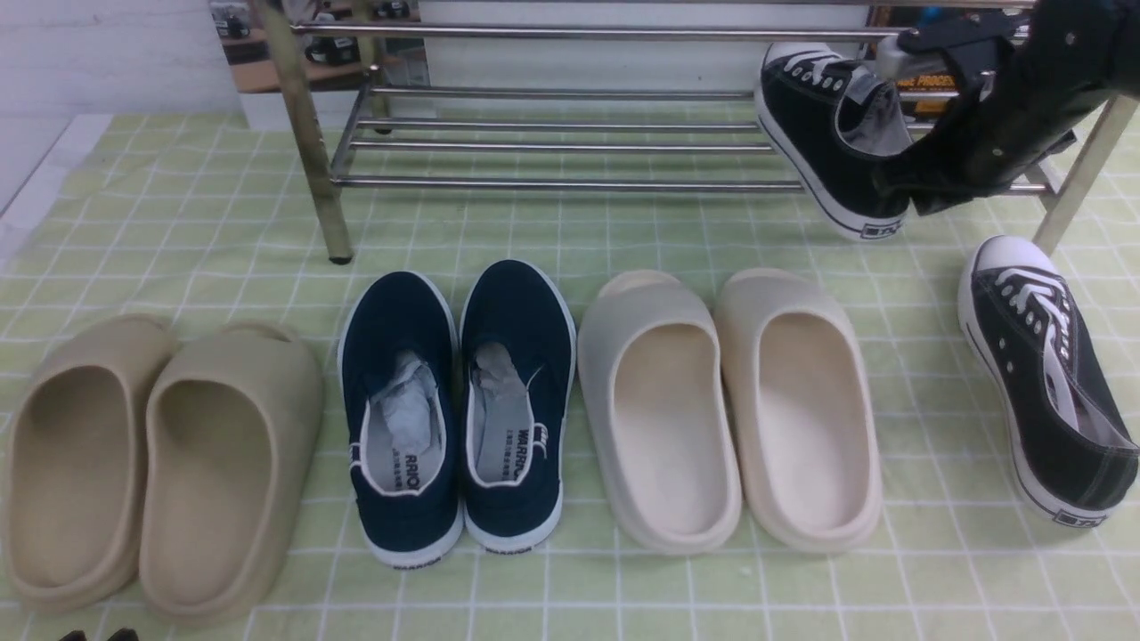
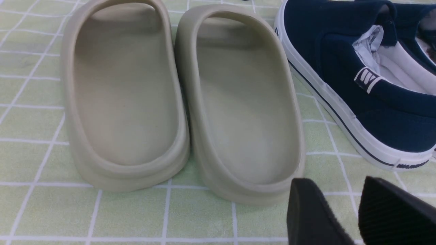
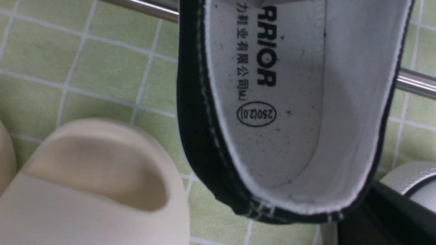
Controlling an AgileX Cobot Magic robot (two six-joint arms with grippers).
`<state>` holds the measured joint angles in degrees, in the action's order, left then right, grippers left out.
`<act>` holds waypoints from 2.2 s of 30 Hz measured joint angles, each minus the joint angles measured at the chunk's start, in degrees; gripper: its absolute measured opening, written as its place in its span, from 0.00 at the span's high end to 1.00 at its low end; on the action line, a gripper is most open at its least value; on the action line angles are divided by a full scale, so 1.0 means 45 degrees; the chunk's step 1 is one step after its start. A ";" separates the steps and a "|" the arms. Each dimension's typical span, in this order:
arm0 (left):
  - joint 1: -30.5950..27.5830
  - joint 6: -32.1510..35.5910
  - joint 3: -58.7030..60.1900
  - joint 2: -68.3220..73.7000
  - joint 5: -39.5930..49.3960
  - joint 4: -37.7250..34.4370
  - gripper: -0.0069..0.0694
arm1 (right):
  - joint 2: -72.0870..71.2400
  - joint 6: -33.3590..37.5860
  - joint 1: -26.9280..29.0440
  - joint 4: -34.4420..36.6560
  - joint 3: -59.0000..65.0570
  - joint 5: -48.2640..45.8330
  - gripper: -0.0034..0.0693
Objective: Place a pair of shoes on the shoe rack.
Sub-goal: Use the right arm to put a shoe into the shoe rack, then use the right arm to grab the shoe closest to it, then use the right arm to put a shoe into the shoe rack
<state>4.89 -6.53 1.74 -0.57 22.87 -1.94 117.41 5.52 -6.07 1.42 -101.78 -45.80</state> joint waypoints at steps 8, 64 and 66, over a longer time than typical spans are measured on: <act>0.0000 0.0000 0.0000 0.0000 0.0000 0.0000 0.60 | -0.1891 -0.1068 -0.0010 -0.0567 -0.0013 -0.1942 0.39; 0.0000 0.0000 0.0000 0.0000 0.0000 0.0000 0.60 | 0.3327 -0.2813 -0.0059 -0.2036 -0.6638 -0.4624 0.89; 0.0000 0.0000 0.0000 0.0000 0.0000 0.0000 0.60 | 0.3596 -0.2826 -0.0059 -0.2013 -0.6854 -0.4392 0.89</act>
<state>4.89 -6.53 1.74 -0.57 22.87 -1.94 133.59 -7.19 -6.33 -7.63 -132.63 -65.56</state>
